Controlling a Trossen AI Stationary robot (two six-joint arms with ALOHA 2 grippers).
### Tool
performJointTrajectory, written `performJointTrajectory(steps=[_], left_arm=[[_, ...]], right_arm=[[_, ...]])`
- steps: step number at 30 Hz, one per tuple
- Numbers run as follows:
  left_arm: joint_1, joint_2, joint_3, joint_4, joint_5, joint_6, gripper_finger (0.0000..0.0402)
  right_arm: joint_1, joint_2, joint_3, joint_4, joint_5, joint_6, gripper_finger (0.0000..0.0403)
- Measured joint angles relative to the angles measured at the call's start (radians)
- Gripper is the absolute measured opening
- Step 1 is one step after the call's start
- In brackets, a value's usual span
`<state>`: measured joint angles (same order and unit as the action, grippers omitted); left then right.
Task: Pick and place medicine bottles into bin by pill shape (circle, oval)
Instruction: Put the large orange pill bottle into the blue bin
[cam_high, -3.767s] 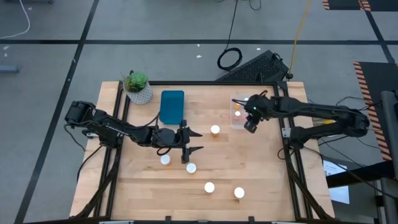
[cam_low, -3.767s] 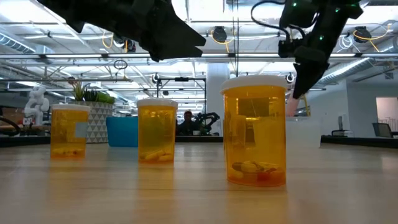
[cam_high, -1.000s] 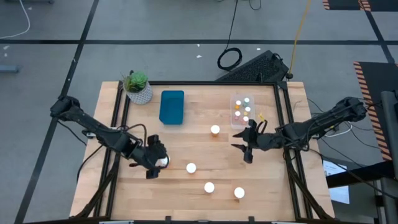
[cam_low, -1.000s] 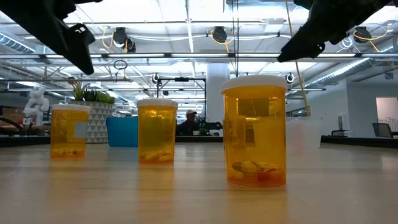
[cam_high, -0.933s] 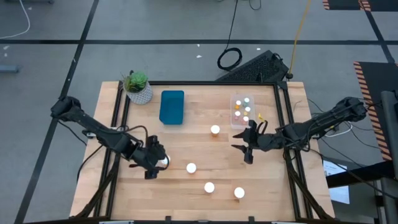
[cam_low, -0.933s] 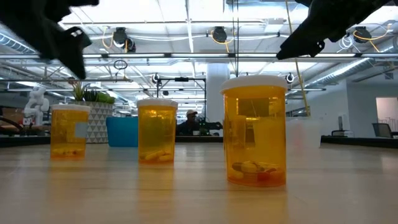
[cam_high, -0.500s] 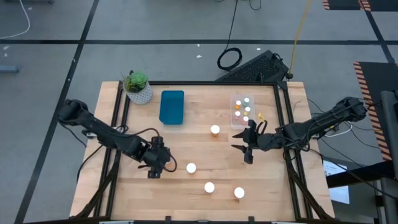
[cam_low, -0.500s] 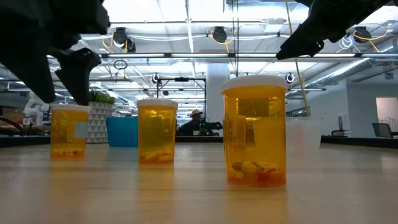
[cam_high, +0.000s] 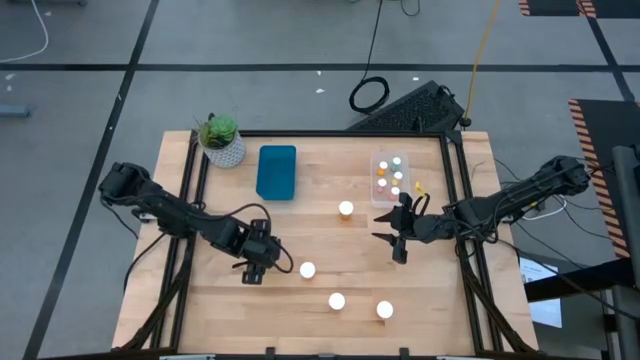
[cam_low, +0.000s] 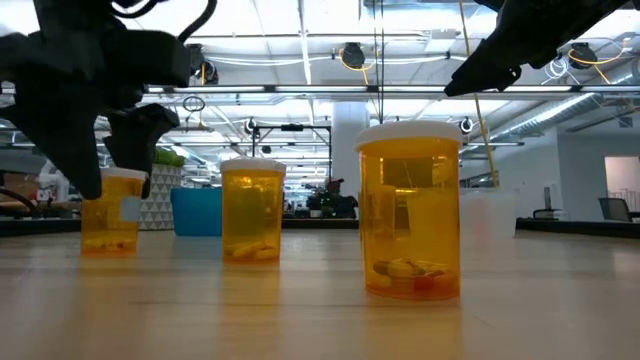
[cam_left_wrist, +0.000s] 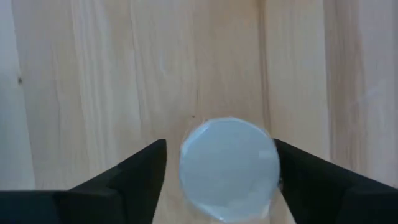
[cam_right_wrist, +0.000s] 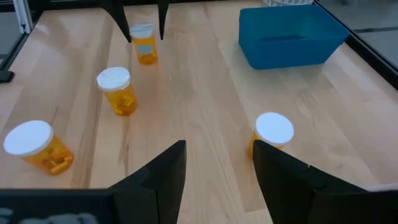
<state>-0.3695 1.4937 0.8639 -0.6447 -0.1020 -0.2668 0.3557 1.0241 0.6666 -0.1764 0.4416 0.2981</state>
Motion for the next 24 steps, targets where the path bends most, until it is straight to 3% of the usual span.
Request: performJointTrajectory(steps=[10,17,24], left_arm=[[0.0,0.001,0.0,-0.001,0.02,-0.001,0.0207],[0.024,-0.023,0.02,-0.05,0.028,0.02,0.0222],[0.13,-0.025,0.167,-0.2,0.026,0.135,0.021]], right_arm=[[0.0,0.0,0.0,0.0,0.0,-0.004,0.018],[0.0,0.0,0.0,0.0,0.0,-0.01,0.018],[0.0,0.0,-0.009,0.019,0.003,-0.047,0.018]])
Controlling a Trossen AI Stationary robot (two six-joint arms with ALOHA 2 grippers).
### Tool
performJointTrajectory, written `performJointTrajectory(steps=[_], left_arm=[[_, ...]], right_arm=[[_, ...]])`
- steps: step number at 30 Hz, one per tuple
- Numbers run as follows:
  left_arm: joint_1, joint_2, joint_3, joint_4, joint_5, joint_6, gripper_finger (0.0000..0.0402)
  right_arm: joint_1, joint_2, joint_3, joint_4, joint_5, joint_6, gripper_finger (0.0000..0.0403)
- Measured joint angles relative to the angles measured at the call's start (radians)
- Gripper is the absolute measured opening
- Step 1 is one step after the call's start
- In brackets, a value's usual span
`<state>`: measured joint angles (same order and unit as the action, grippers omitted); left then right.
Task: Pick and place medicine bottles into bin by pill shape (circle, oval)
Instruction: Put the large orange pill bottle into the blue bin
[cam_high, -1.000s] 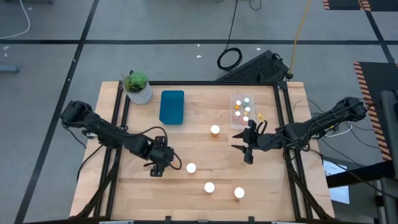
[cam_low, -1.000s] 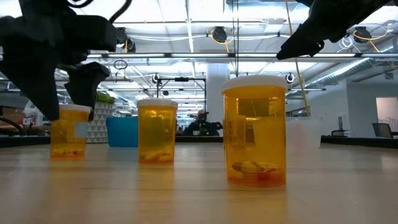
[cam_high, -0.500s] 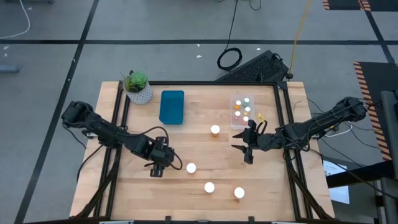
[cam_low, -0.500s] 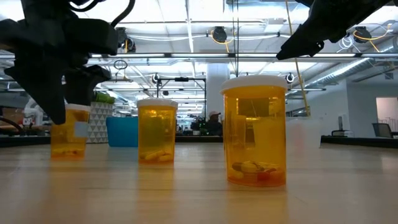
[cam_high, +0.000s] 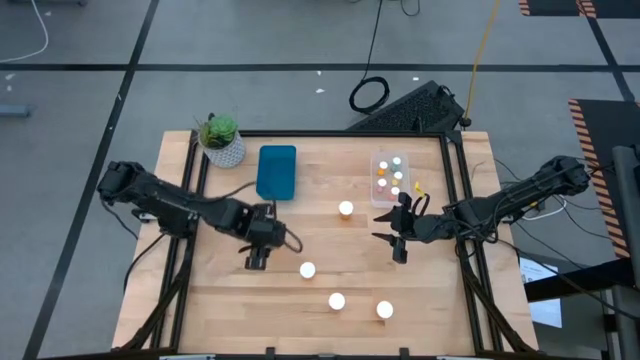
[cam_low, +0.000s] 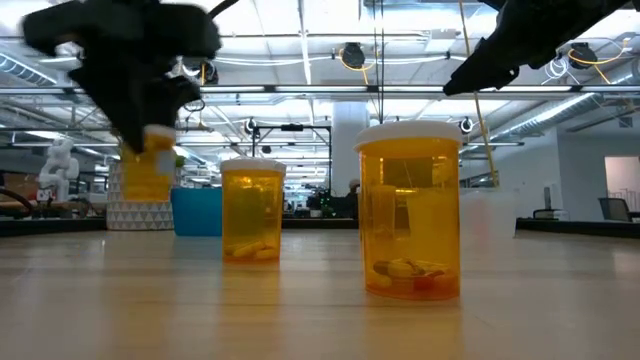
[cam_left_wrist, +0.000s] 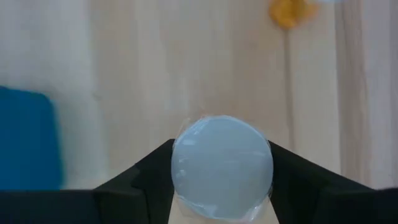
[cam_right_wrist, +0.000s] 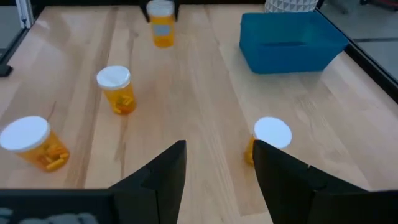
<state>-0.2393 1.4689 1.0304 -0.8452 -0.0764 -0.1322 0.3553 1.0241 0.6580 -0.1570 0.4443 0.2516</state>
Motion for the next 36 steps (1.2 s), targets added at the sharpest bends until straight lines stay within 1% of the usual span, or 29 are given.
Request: performJointTrajectory(steps=[4,8,12,18,22,26,27,31,34,36], left_arm=[[0.089,0.0,0.098,-0.062,-0.002,0.098,0.0206],[0.17,0.0,0.199,-0.112,-0.022,0.187,0.0216],[0.249,0.0,0.292,-0.153,-0.027,0.27,0.0213],[0.384,0.0,0.381,-0.145,-0.028,0.366,0.0213],[0.489,0.0,0.394,-0.135,-0.028,0.429,0.0216],[0.606,0.0,0.389,-0.099,-0.028,0.456,0.0217],[0.632,0.0,0.381,-0.075,-0.024,0.465,0.0217],[0.726,0.002,0.34,-0.01,0.048,0.488,0.0217],[0.774,0.016,0.302,0.035,0.05,0.503,0.0218],[0.808,0.022,0.269,0.036,0.05,0.505,0.0218]], right_arm=[[0.0,0.0,-0.029,0.02,0.0,-0.029,0.018],[-0.006,0.0,-0.047,0.022,0.002,-0.036,0.018],[-0.016,0.0,-0.05,0.025,0.003,-0.061,0.018],[-0.037,0.0,-0.05,0.048,0.002,-0.147,0.018],[-0.051,0.0,-0.05,0.077,0.002,-0.22,0.018],[-0.066,0.0,-0.05,0.079,0.001,-0.266,0.018],[-0.069,0.0,-0.05,0.079,0.001,-0.272,0.018],[-0.085,0.0,-0.05,0.079,0.001,-0.294,0.018],[-0.096,0.0,-0.05,0.079,0.001,-0.297,0.018],[-0.101,0.0,-0.05,0.078,0.001,-0.298,0.018]])
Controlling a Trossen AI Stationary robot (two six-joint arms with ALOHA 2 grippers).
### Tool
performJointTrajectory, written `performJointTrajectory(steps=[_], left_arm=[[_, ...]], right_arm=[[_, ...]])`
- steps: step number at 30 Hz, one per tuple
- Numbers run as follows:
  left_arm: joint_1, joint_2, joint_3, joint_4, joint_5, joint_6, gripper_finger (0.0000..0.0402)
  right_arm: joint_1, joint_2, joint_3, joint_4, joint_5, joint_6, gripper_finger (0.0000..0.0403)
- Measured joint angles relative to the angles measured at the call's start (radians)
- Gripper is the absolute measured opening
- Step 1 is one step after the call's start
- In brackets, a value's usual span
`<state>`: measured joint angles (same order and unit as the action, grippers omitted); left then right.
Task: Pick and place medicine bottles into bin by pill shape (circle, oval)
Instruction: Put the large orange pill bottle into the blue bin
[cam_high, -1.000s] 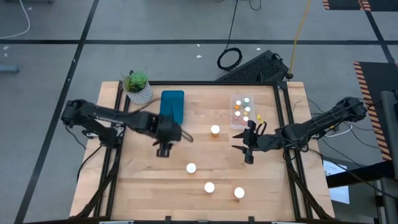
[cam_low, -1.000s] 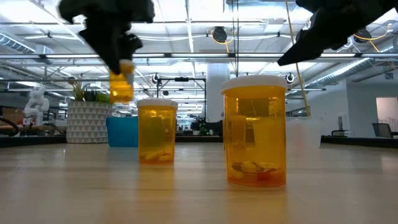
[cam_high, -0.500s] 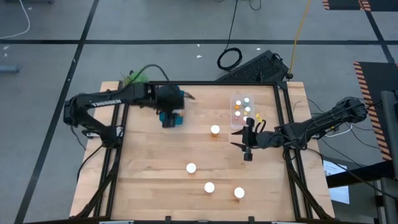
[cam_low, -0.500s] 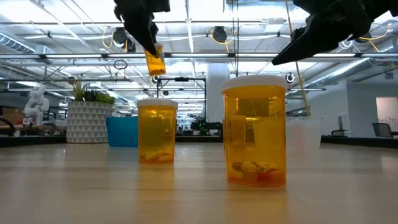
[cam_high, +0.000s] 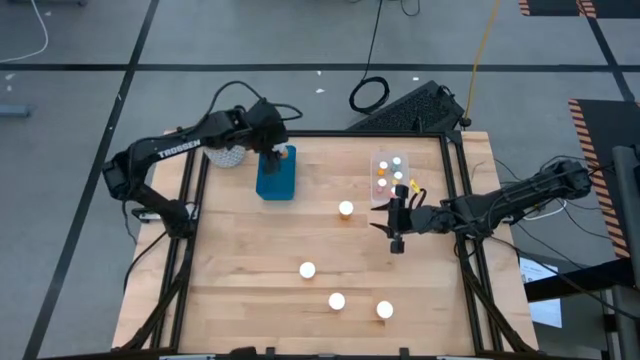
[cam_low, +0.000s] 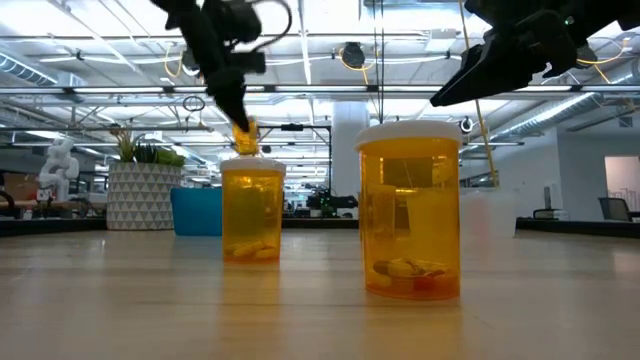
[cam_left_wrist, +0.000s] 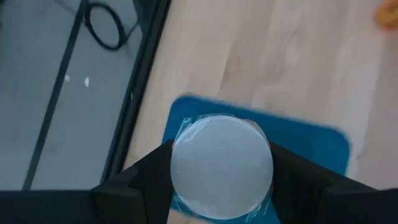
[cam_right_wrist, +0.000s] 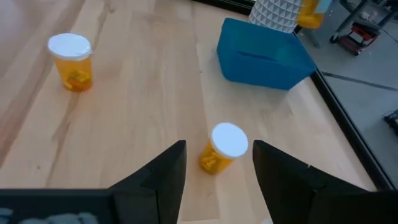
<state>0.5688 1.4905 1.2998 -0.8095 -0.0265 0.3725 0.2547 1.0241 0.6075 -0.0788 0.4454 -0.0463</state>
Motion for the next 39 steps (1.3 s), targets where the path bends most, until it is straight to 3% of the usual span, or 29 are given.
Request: performJointTrajectory(steps=[11,24,35,39], left_arm=[[0.097,0.065,-0.153,0.097,0.003,-0.006,0.0218],[0.112,0.2,-0.156,0.123,-0.009,-0.015,0.0218],[0.115,0.243,-0.156,0.135,-0.065,-0.027,0.022],[0.115,0.243,-0.156,0.153,-0.078,-0.027,0.0237]], right_arm=[[-0.006,0.0,0.0,0.0,-0.001,0.007,0.018],[-0.005,0.0,0.0,-0.001,-0.001,0.007,0.018],[-0.005,0.0,0.0,-0.002,-0.005,0.027,0.018],[-0.005,0.0,0.0,-0.002,-0.005,0.027,0.018]])
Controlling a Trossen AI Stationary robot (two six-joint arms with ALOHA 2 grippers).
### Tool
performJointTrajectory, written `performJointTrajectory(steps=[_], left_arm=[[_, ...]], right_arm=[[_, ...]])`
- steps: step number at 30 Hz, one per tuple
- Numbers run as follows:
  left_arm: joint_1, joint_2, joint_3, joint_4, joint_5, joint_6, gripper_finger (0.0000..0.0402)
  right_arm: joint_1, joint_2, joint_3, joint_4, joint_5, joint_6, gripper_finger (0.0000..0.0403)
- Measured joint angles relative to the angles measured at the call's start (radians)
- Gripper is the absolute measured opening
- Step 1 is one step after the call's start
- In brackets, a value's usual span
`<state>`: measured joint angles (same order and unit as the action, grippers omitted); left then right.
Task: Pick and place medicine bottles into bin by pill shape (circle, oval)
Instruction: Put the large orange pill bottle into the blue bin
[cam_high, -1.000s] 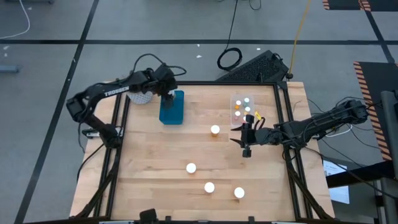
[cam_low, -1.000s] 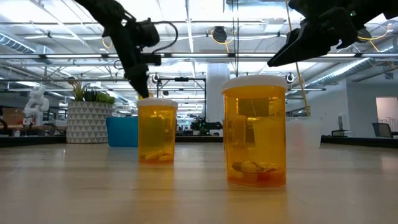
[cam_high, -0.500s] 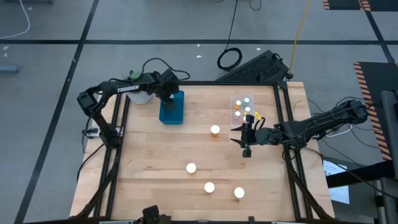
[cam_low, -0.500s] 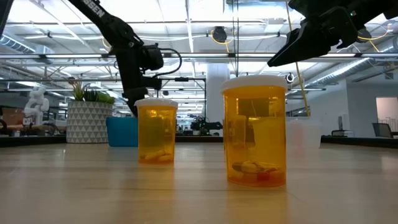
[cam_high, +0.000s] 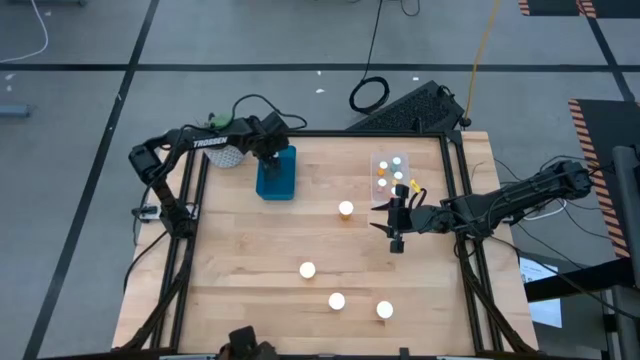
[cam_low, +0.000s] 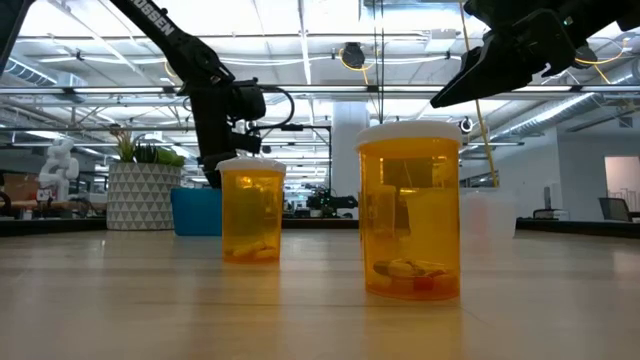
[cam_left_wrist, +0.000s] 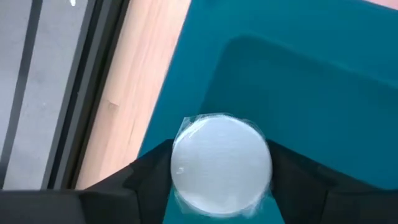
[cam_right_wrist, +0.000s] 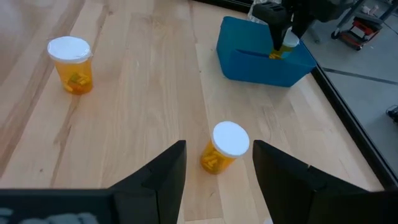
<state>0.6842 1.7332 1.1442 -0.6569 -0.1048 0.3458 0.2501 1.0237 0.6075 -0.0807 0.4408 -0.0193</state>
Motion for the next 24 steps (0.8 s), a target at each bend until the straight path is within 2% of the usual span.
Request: performJointTrajectory(steps=[9,14,24], left_arm=[[-0.001,0.0,0.0,0.015,-0.008,0.001,0.0285],[-0.015,-0.031,0.007,0.005,-0.052,0.016,0.0289],[-0.095,-0.184,0.008,-0.003,-0.054,-0.032,0.029]], right_arm=[[0.0,0.0,0.0,-0.001,0.0,0.007,0.018],[0.0,0.0,0.0,-0.001,0.0,0.007,0.018],[0.0,0.0,0.0,0.0,-0.001,0.011,0.018]])
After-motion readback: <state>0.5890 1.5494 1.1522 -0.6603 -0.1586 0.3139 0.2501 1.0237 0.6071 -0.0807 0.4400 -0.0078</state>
